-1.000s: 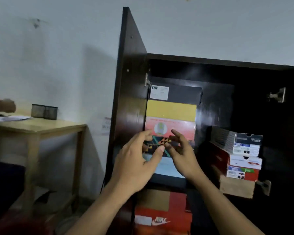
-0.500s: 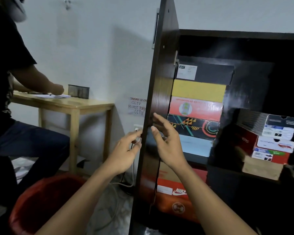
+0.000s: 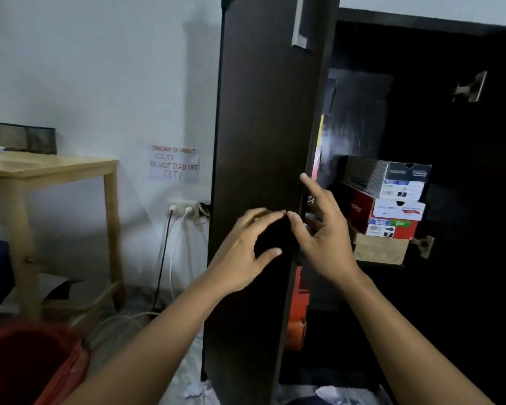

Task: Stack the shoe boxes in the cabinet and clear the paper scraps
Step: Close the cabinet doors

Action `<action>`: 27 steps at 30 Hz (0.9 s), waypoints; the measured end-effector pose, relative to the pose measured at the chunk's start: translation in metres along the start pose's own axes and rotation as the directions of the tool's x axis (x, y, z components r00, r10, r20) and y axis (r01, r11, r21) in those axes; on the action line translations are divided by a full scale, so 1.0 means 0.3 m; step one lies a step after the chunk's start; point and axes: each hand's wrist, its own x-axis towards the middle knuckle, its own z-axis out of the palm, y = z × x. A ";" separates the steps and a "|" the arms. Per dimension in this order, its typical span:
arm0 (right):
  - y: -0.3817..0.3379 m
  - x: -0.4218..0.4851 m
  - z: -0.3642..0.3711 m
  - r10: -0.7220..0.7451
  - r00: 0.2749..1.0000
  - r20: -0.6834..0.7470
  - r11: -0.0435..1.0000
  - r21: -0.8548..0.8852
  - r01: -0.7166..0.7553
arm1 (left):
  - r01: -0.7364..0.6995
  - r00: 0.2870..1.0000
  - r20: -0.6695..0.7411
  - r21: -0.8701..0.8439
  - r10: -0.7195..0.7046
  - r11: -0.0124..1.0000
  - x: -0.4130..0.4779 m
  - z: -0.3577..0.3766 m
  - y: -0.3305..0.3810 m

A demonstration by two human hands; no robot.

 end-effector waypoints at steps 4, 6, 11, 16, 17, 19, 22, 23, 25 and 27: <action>0.139 0.001 -0.088 0.161 0.975 0.153 0.986 -0.074 -0.151 | -0.058 0.998 0.013 0.282 0.057 0.958 0.139 0.098 -0.059; 0.209 0.014 -0.107 0.219 0.963 0.156 0.973 -0.111 -0.203 | -0.074 0.997 0.023 0.437 0.071 0.897 0.201 0.136 -0.097; 0.355 0.061 -0.109 0.263 0.959 0.106 0.961 -0.117 -0.251 | -0.078 0.997 0.054 0.559 0.058 0.825 0.311 0.216 -0.178; 0.489 0.122 -0.090 0.335 0.939 0.083 0.935 -0.150 -0.320 | -0.058 0.998 0.061 0.640 0.024 0.766 0.382 0.288 -0.234; 0.517 0.132 -0.081 0.347 0.934 0.083 0.931 -0.151 -0.333 | -0.056 0.998 0.064 0.668 0.018 0.742 0.395 0.299 -0.250; 0.574 0.146 -0.053 0.377 0.922 0.088 0.918 -0.164 -0.360 | -0.063 0.997 0.077 0.731 0.010 0.680 0.422 0.315 -0.293; 0.667 0.174 0.003 0.429 0.899 0.091 0.893 -0.190 -0.407 | -0.100 0.991 0.130 0.817 -0.012 0.568 0.464 0.330 -0.368; 0.695 0.186 0.016 0.435 0.896 0.088 0.890 -0.190 -0.414 | -0.112 0.990 0.139 0.834 -0.009 0.541 0.477 0.335 -0.391; 0.747 0.206 0.026 0.427 0.899 0.094 0.896 -0.175 -0.408 | -0.120 0.990 0.138 0.846 0.003 0.520 0.498 0.345 -0.430; 0.785 0.209 0.019 0.404 0.908 0.111 0.911 -0.145 -0.387 | -0.131 0.991 0.129 0.848 0.040 0.514 0.506 0.350 -0.460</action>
